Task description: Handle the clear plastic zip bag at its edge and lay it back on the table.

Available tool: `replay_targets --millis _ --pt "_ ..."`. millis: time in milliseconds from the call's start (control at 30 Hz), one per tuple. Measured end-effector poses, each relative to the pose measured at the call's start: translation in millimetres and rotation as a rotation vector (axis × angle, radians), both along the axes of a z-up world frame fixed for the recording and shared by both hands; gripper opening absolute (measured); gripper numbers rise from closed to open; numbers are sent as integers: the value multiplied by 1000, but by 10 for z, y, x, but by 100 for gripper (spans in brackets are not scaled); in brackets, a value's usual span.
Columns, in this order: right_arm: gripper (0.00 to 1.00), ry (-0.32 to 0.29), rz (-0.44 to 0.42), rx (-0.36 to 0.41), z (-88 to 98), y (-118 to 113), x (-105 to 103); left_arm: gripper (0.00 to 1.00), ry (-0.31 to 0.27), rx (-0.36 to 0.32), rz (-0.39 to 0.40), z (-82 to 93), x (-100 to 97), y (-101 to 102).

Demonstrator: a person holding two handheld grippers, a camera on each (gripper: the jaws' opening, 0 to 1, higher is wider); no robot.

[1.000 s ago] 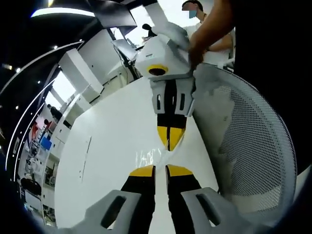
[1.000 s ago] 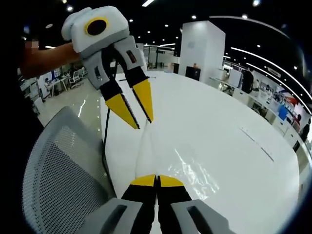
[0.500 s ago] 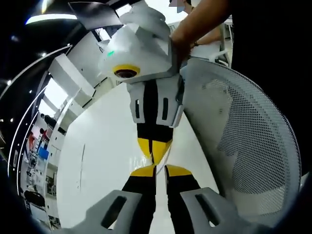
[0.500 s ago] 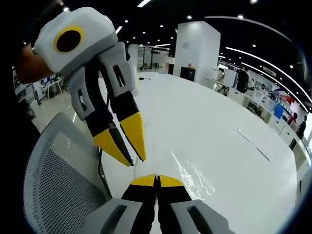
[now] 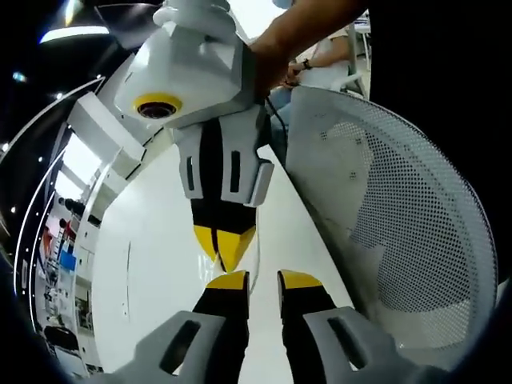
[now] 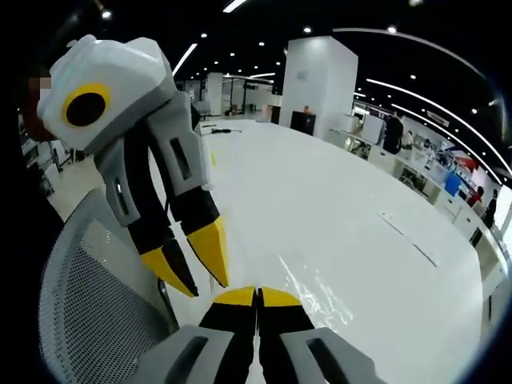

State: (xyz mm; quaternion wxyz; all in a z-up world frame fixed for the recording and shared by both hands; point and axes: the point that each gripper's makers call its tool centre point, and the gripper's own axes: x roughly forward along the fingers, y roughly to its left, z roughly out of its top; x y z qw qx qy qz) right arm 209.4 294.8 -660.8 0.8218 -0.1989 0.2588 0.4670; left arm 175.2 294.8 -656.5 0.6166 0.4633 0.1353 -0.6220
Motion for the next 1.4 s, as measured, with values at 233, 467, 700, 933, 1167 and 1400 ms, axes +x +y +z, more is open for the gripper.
replay_targets --millis 233,467,700,933,1167,1400 --pt "0 -16 -1 1 77 26 6 7 -39 36 -17 -111 3 -25" --pt "0 -52 -19 2 154 5 46 0 -30 57 -15 -154 -26 20" --pt "0 -102 -38 17 310 -9 95 0 -37 77 -16 -194 -52 66" --pt "0 -151 -44 33 470 16 155 0 -37 73 -2 -198 -56 107" --pt "0 -187 -41 37 573 54 212 0 -36 55 13 -177 -54 138" --pt "0 -210 -33 38 650 86 236 0 -39 44 27 -167 -45 141"
